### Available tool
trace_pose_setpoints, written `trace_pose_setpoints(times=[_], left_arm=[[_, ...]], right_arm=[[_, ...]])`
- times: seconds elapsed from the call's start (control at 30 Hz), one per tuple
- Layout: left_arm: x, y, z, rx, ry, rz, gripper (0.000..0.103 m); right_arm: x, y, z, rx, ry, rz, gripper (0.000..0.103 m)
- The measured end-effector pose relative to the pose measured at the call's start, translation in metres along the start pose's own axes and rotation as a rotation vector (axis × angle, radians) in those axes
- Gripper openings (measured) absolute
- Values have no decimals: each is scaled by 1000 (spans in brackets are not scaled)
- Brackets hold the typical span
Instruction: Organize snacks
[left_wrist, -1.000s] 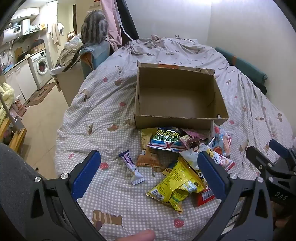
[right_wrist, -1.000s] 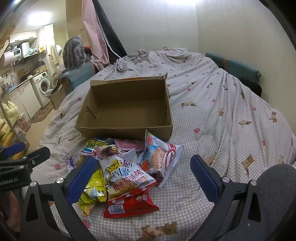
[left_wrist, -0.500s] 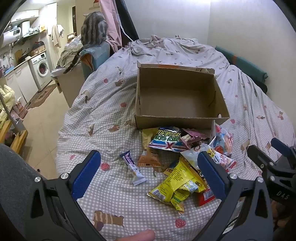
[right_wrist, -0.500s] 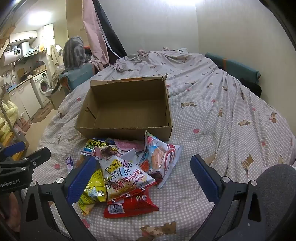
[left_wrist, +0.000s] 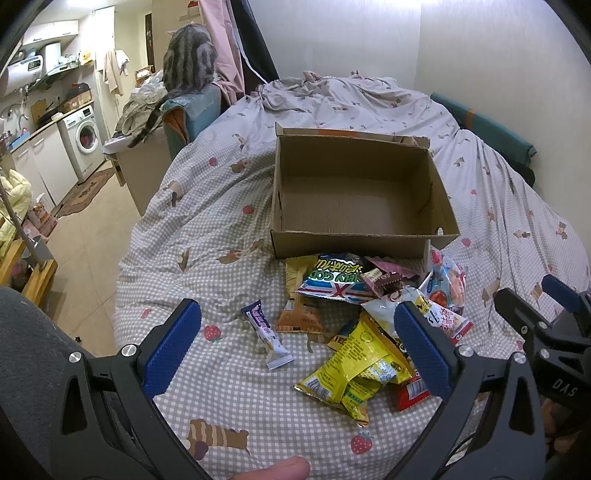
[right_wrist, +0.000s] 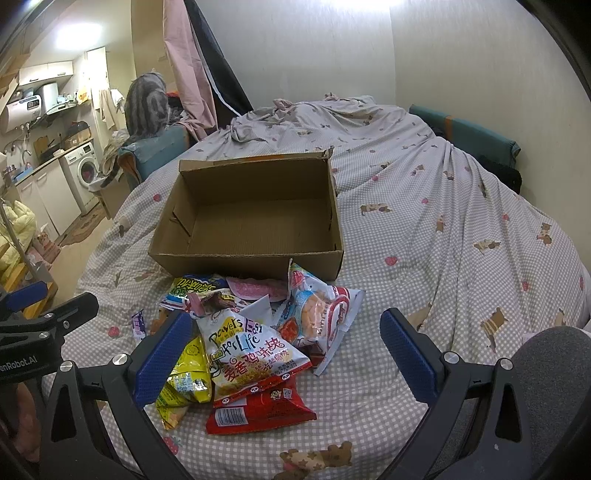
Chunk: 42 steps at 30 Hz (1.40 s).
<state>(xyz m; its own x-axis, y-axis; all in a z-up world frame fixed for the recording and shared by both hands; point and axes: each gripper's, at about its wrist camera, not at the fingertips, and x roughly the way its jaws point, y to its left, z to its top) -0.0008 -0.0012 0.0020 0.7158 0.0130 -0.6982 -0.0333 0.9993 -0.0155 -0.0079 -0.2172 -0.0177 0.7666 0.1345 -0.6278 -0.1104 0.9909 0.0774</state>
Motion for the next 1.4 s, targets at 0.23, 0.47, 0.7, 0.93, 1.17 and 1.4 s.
trace_pose_setpoints(times=[0.23,0.47,0.7,0.93,1.17,1.4], left_arm=[[0,0,0,-8,1,-6,103],[-1,0,-1,-7,-1,-7,103],[-1,-1,-1,-8,0,-1,103],[0,0,-3,-5,1,2,103],[0,0,-3,-5,1,2,103],[0,0,-2,-5,1,1,103]], right_arm=[[0,0,0,1,0,0,103],[0,0,0,2,0,0,103],[-1,0,0,2,0,-2,103],[0,-1,0,11,-6,3,103],[0,-1,0,11,-6,4,103],[-1,-1,0,10,-5,3,103]])
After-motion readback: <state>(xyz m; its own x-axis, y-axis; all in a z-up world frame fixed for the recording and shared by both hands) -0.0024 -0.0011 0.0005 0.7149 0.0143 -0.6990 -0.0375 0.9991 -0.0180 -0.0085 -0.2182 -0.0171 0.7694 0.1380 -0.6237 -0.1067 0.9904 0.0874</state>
